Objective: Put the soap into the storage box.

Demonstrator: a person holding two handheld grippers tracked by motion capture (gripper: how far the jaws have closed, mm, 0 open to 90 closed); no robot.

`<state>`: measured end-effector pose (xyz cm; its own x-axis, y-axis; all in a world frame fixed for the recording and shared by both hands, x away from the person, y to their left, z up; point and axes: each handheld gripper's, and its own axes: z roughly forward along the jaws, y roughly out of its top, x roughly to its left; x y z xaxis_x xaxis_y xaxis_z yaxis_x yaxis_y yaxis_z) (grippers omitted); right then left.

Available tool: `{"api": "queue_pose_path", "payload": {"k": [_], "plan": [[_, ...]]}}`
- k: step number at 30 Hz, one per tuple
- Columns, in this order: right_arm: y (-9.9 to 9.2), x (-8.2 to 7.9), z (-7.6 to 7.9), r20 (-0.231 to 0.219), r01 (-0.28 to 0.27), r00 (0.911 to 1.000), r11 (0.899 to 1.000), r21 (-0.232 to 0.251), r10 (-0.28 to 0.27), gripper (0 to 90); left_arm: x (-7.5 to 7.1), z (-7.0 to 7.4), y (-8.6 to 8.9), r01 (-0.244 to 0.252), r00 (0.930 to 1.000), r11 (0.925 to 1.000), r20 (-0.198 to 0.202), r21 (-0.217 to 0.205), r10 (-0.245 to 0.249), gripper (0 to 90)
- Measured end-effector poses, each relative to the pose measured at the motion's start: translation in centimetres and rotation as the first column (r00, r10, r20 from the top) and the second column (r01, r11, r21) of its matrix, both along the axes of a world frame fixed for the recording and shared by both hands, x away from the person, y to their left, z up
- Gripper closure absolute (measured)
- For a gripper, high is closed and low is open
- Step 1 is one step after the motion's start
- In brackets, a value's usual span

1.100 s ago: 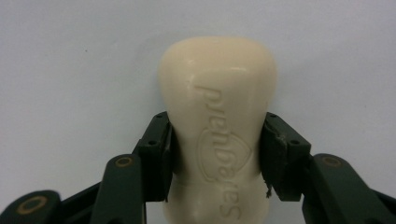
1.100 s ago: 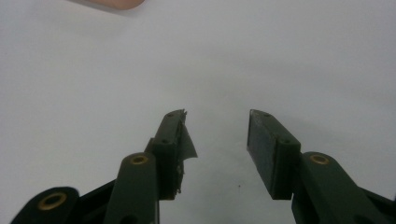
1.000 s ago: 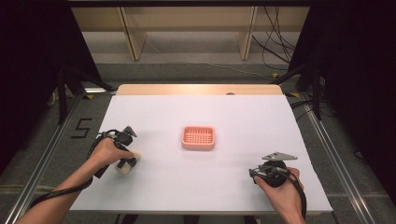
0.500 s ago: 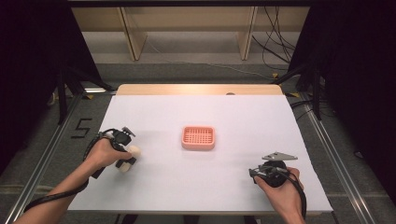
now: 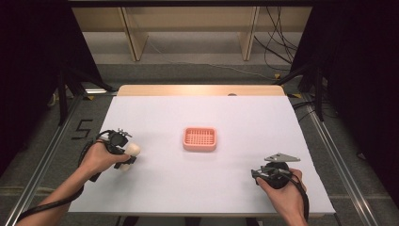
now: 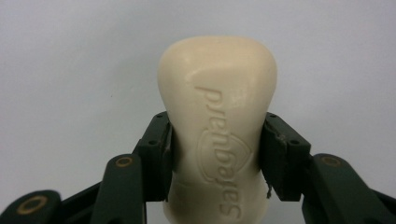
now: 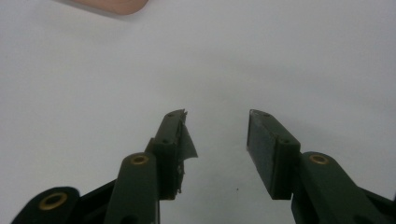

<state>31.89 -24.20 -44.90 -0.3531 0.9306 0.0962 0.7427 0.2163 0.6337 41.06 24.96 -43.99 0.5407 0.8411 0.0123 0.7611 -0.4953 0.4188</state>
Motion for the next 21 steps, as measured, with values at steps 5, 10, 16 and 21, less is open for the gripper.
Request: {"api": "queue_pose_path", "payload": {"k": [5,10,16,21], "plan": [[0.1,0.0,0.0,-0.005,0.008,1.0000,1.000,0.006,-0.008,57.6,-0.6,0.3,0.3,0.029,0.9984,0.9996,0.049,-0.003,-0.029,49.6],[-0.2,0.0,0.0,0.008,-0.008,0.9999,1.000,-0.012,0.008,57.6,-1.1,0.7,0.3,0.060,0.9950,0.9980,0.078,0.019,-0.061,49.6],[0.0,0.0,0.1,0.009,0.005,0.9999,1.000,0.001,-0.005,57.6,-1.3,1.5,0.0,0.091,0.9895,0.9954,0.110,0.028,-0.094,49.6],[-0.4,0.2,0.0,0.055,-0.034,0.9979,0.999,-0.030,0.035,57.6,-1.4,1.7,-0.6,0.095,0.9849,0.9951,0.143,0.026,-0.098,49.6]]}}
